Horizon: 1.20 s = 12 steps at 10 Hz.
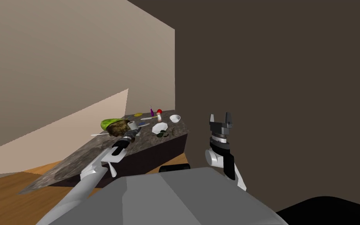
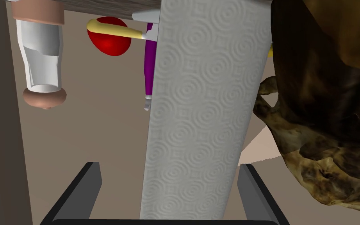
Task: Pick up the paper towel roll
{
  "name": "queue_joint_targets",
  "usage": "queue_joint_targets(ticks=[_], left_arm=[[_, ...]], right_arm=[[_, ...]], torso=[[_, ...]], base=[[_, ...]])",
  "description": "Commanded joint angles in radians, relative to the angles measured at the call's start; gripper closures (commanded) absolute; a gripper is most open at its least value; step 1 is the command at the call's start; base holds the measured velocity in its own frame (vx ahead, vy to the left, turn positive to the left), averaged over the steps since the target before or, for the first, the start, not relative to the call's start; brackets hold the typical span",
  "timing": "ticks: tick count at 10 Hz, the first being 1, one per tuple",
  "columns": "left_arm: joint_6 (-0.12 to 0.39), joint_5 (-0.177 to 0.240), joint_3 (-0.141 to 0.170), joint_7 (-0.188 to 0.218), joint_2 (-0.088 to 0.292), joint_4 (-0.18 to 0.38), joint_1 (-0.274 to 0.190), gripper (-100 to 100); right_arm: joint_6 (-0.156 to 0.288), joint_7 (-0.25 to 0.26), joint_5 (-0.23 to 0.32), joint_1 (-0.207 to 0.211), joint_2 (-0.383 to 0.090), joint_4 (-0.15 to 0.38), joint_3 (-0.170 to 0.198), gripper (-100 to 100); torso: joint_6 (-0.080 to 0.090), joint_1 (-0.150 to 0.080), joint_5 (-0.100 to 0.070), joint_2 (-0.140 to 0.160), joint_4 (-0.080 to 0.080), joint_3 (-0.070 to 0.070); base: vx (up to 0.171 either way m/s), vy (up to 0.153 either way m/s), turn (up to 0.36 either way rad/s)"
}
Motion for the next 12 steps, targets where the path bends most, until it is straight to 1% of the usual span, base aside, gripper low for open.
queue_joint_targets(ticks=[1,2,3,4,5,6,7,8,9,10,11,12], left_arm=[[-0.004,0.002,-0.005,0.001,0.005,0.05,-0.021,-100],[-0.004,0.002,-0.005,0.001,0.005,0.057,-0.021,-100],[-0.045,0.009,-0.025,-0.006,0.021,0.102,-0.072,-100],[-0.045,0.009,-0.025,-0.006,0.021,0.138,-0.091,-100],[-0.045,0.009,-0.025,-0.006,0.021,0.154,-0.091,-100],[-0.086,0.015,-0.045,-0.012,0.037,0.187,-0.138,-100],[-0.086,0.015,-0.045,-0.012,0.037,0.224,-0.162,-100],[-0.086,0.015,-0.045,-0.012,0.037,0.25,-0.162,-100],[-0.127,0.022,-0.064,-0.018,0.053,0.285,-0.211,-100],[-0.127,0.022,-0.064,-0.018,0.053,0.322,-0.233,-100],[-0.127,0.022,-0.064,-0.018,0.053,0.346,-0.233,-100],[-0.127,0.022,-0.064,-0.018,0.053,0.346,-0.233,-100]], right_arm=[[0.0,0.0,0.0,0.0,0.0,0.0,0.0,0],[0.0,0.0,0.0,0.0,0.0,0.0,0.0,0],[0.0,0.0,0.0,0.0,0.0,0.0,0.0,0],[0.0,0.0,0.0,0.0,0.0,0.0,0.0,0],[0.0,0.0,0.0,0.0,0.0,0.0,0.0,0],[0.0,0.0,0.0,0.0,0.0,0.0,0.0,0],[0.0,0.0,0.0,0.0,0.0,0.0,0.0,0],[0.0,0.0,0.0,0.0,0.0,0.0,0.0,0],[0.0,0.0,0.0,0.0,0.0,0.0,0.0,0],[0.0,0.0,0.0,0.0,0.0,0.0,0.0,0],[0.0,0.0,0.0,0.0,0.0,0.0,0.0,0],[0.0,0.0,0.0,0.0,0.0,0.0,0.001,0]], torso=[[0.0,0.0,0.0,0.0,0.0,0.0],[0.0,0.001,0.0,0.0,0.0,0.0],[0.0,0.002,0.0,0.0,0.0,0.0],[-0.001,0.001,0.0,0.0,0.0,0.0],[0.0,0.0,0.0,0.0,0.0,0.0],[0.0,0.001,0.0,0.0,0.0,0.0],[0.0,0.0,0.0,0.0,0.0,0.0],[0.0,0.0,0.0,0.0,0.0,0.0],[0.0,0.001,0.0,0.0,0.0,0.0],[-0.001,0.0,0.0,0.001,0.0,0.0],[0.0,0.0,0.0,0.001,0.0,0.0],[0.001,0.0,0.0,0.0,0.0,0.0]], base=[[-0.002,-0.019,-0.009],[-0.001,-0.003,-0.015],[-0.002,-0.026,0.186],[-0.002,-0.042,0.091],[-0.002,-0.024,-0.02],[-0.002,-0.038,0.137],[-0.001,-0.039,0.103],[-0.002,-0.019,0.012],[-0.012,-0.036,0.2],[-0.01,-0.044,0.09],[-0.001,-0.018,-0.034],[0.001,0.002,-0.012]])
